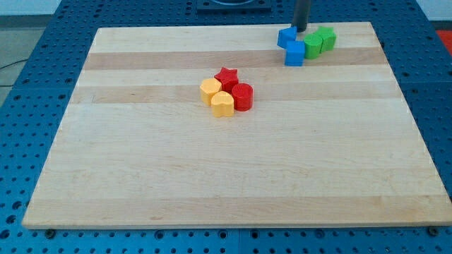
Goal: Push the blue blocks downwards
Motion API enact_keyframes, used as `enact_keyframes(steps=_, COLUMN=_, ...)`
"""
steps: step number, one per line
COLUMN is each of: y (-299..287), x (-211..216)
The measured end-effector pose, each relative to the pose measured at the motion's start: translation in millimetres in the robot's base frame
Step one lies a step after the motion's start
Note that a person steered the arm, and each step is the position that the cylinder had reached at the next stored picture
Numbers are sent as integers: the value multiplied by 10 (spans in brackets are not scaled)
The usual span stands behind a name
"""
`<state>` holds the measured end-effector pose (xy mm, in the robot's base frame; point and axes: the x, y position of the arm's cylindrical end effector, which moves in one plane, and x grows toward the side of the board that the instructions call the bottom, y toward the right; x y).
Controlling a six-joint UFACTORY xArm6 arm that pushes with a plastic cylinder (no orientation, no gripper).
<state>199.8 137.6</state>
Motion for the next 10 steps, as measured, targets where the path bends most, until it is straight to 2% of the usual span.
enact_keyframes(steps=2, y=361, x=-75)
enact_keyframes(steps=3, y=1252, x=51)
enact_keyframes(steps=4, y=1113, x=69)
enact_keyframes(steps=5, y=468, x=212)
enact_keyframes(steps=6, y=254, x=-71)
enact_keyframes(steps=8, y=-71, x=-38)
enact_keyframes(steps=10, y=58, x=148)
